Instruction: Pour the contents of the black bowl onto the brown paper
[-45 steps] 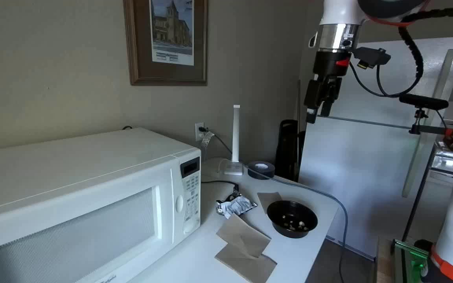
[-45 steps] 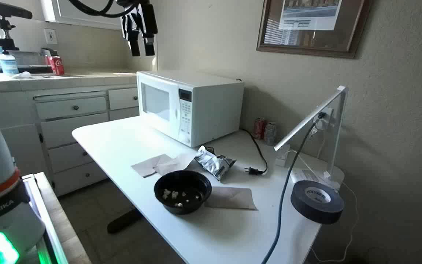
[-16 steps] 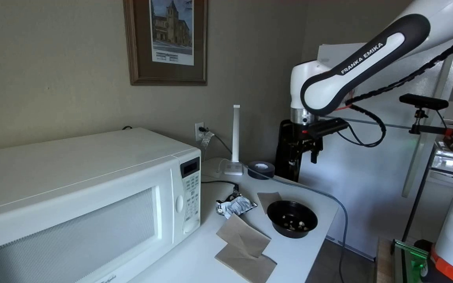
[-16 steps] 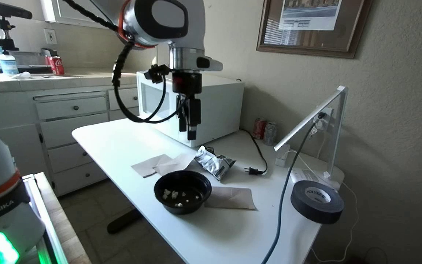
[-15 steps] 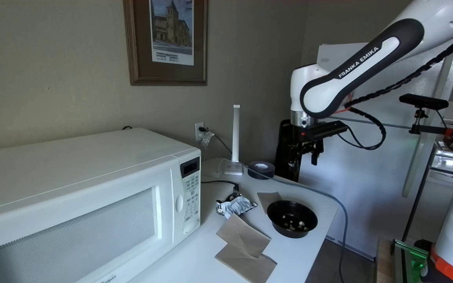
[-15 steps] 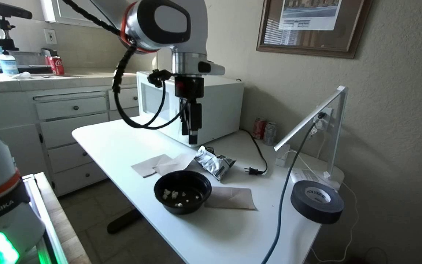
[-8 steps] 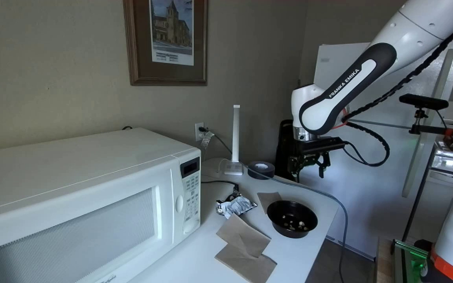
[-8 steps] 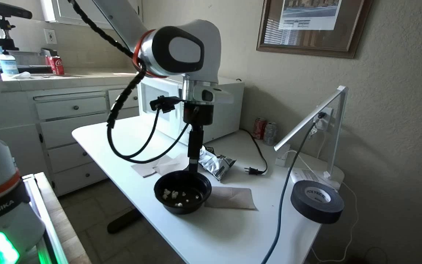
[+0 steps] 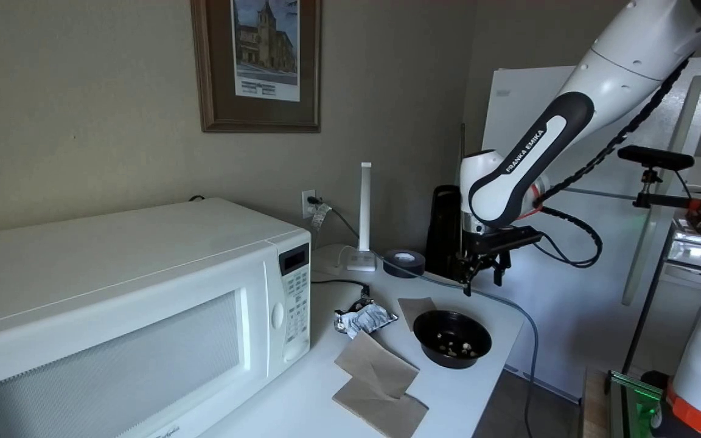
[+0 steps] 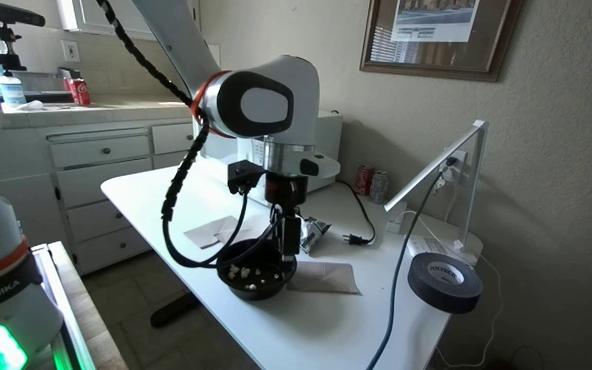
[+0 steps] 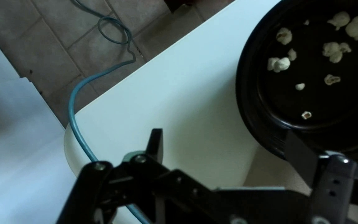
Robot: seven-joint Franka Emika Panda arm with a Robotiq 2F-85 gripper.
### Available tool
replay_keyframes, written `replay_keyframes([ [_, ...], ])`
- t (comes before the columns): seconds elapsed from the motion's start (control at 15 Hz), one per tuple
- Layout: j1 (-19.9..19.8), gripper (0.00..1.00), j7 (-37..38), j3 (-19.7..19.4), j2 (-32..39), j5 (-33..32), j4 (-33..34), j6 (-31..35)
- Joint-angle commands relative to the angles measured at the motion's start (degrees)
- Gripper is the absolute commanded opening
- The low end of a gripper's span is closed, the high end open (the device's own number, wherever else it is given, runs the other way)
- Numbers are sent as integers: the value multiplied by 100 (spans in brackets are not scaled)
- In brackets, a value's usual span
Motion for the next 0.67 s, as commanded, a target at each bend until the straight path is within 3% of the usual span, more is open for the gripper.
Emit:
replay_keyframes([
  [0.0,119,100,-73,-143,33,3,8,8],
  [0.2,128,100,-127,-149,58,4,9,24],
  [0.33,126,100,-304,-174,350,154,60,374],
  [0.6,150,100,-1033,-156,752,940,56,834],
])
